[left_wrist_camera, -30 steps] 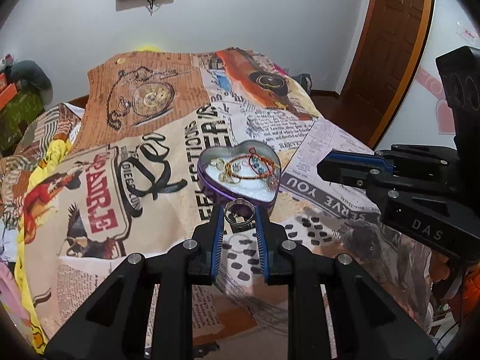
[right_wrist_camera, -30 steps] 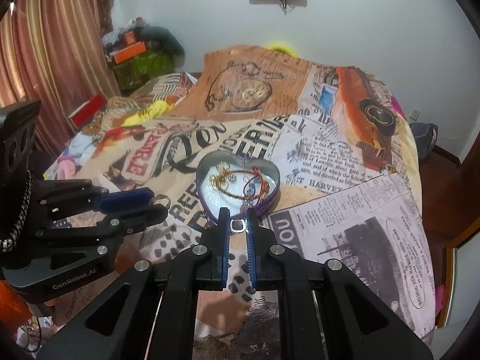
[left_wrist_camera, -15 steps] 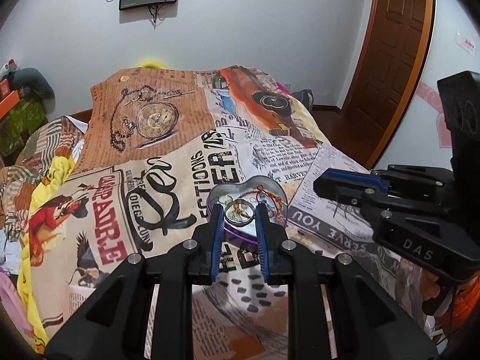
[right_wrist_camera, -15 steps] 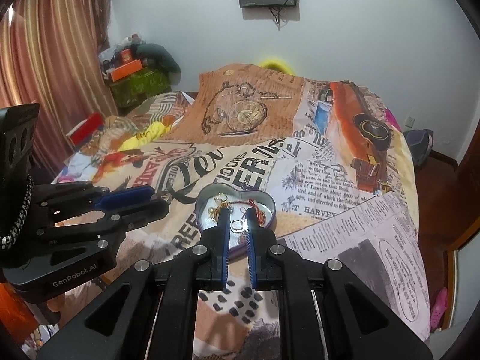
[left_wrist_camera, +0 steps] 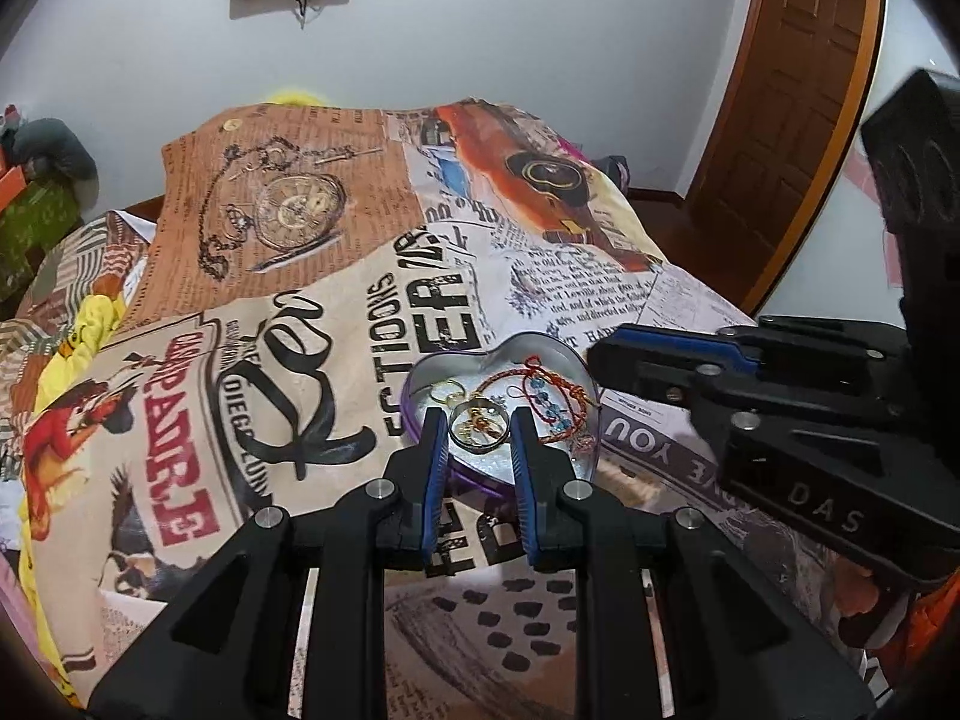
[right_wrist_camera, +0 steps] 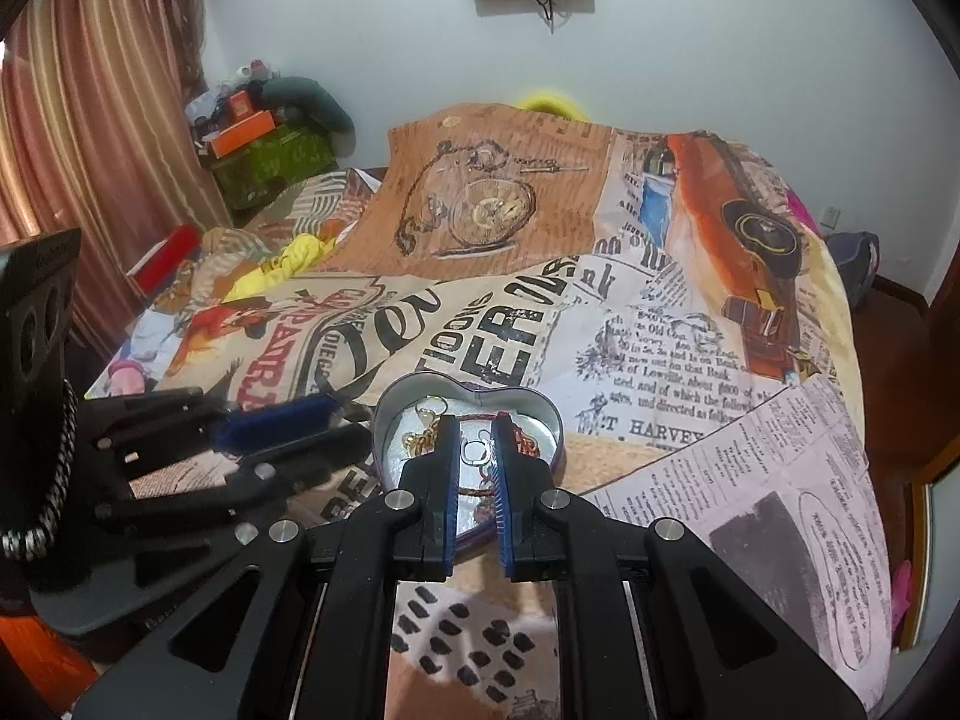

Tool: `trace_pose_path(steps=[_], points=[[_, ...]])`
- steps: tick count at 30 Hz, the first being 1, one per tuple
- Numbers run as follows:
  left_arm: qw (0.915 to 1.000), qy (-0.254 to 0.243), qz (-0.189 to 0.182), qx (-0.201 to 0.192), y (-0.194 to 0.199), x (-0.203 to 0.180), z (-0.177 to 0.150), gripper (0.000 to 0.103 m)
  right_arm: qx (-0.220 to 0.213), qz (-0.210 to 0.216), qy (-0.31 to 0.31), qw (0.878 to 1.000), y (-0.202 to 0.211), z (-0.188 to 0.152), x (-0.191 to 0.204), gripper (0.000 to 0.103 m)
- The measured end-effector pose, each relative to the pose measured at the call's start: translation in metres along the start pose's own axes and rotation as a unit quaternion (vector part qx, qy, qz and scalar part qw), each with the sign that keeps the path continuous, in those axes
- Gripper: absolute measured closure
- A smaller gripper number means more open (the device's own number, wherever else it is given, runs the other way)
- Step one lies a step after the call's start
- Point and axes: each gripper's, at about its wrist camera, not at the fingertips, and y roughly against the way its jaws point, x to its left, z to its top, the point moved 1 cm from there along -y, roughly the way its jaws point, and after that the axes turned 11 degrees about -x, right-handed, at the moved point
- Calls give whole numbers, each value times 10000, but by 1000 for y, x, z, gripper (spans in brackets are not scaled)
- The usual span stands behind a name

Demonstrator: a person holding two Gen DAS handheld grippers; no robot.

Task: Organize jewelry
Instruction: 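Carry the silver ring with the left gripper over the heart tin, then open the left gripper to drop the ring into the tin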

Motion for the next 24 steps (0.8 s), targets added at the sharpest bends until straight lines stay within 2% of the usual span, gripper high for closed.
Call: trace_pose_path(steps=[6, 16, 24], points=[[9999, -74, -68, 79, -9, -5, -4, 83, 182, 75, -115, 9997, -14, -3, -3, 94], [9998, 104, -54, 157, -17, 4, -5, 83, 348, 198, -200, 9990, -25, -8, -8, 94], [9997, 101, 203, 80, -14, 7, -4, 83, 453, 301, -472, 9974, -29, -7, -17, 92]])
